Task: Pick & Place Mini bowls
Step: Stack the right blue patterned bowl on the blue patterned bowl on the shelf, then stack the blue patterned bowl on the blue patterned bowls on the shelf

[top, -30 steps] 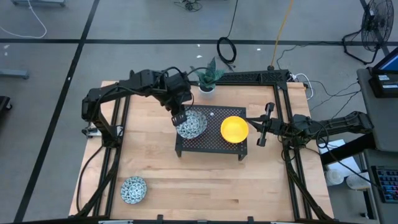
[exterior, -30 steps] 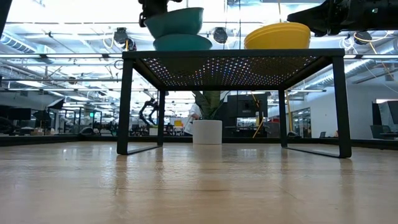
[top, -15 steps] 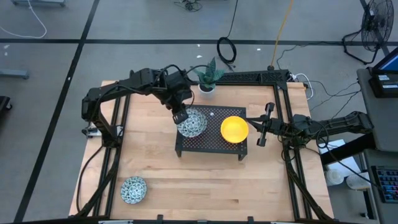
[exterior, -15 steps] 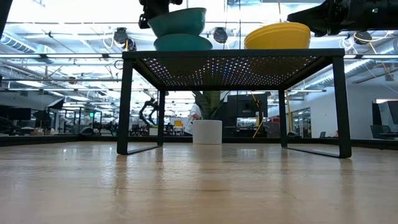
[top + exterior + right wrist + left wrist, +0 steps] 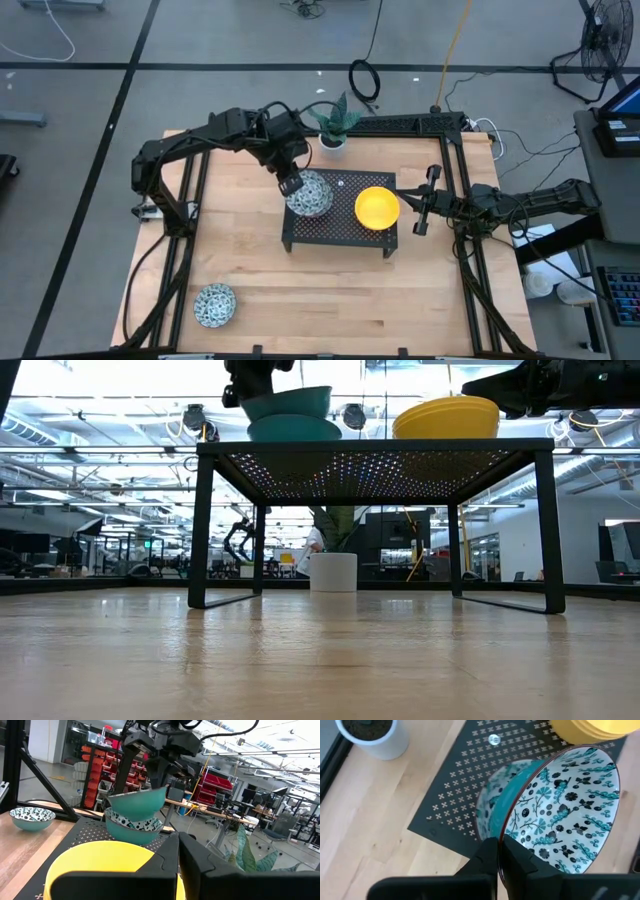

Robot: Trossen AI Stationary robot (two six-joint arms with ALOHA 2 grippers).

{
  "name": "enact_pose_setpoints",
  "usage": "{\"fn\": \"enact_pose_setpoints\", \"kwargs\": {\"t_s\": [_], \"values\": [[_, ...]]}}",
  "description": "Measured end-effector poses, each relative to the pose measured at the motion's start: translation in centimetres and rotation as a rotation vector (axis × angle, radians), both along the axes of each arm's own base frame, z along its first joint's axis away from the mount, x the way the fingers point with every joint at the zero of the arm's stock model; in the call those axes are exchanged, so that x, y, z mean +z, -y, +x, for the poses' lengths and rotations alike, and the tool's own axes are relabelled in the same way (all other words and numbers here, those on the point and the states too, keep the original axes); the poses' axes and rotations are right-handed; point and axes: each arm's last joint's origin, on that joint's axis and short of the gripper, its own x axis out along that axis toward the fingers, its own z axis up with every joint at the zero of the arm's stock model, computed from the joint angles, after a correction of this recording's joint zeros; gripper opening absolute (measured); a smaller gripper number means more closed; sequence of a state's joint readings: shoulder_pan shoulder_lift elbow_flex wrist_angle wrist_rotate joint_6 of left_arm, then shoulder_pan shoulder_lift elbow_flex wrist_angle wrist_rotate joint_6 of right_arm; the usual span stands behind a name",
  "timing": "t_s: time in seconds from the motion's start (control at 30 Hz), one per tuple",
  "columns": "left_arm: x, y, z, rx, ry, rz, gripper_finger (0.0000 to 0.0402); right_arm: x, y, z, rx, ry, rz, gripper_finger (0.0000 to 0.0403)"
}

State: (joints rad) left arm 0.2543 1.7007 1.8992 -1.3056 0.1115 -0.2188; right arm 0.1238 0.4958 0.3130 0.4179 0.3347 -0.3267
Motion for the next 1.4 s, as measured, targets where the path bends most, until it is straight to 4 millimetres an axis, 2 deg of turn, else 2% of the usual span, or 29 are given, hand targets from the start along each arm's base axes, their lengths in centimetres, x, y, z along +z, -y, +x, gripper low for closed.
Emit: {"fn": "enact_pose_setpoints", "kwargs": {"t_s": [0.53,0.67,0.87,1.03,1.4], "values": [[-3.5,-0.8,2.8,-0.037,-0.098,-0.052,0.0013,0.0,0.0,0.0,0.000,-0.002,0.000,0.0000],[-3.5,-1.2,2.7,-0.028,-0.090,-0.072,0.0011,0.0,0.0,0.0,0.000,-0.004,-0.001,0.0000],[-3.3,-1.6,2.4,0.000,-0.097,-0.032,0.0066,0.0,0.0,0.0,-0.001,-0.004,-0.001,0.0000],[-3.3,-1.6,2.4,-0.002,-0.100,-0.023,0.0093,0.0,0.0,0.0,-0.001,-0.004,0.000,0.0000],[-2.7,-1.4,1.9,-0.013,-0.084,-0.014,0.0115,0.0,0.0,0.0,-0.002,-0.004,0.000,0.0000]]}}
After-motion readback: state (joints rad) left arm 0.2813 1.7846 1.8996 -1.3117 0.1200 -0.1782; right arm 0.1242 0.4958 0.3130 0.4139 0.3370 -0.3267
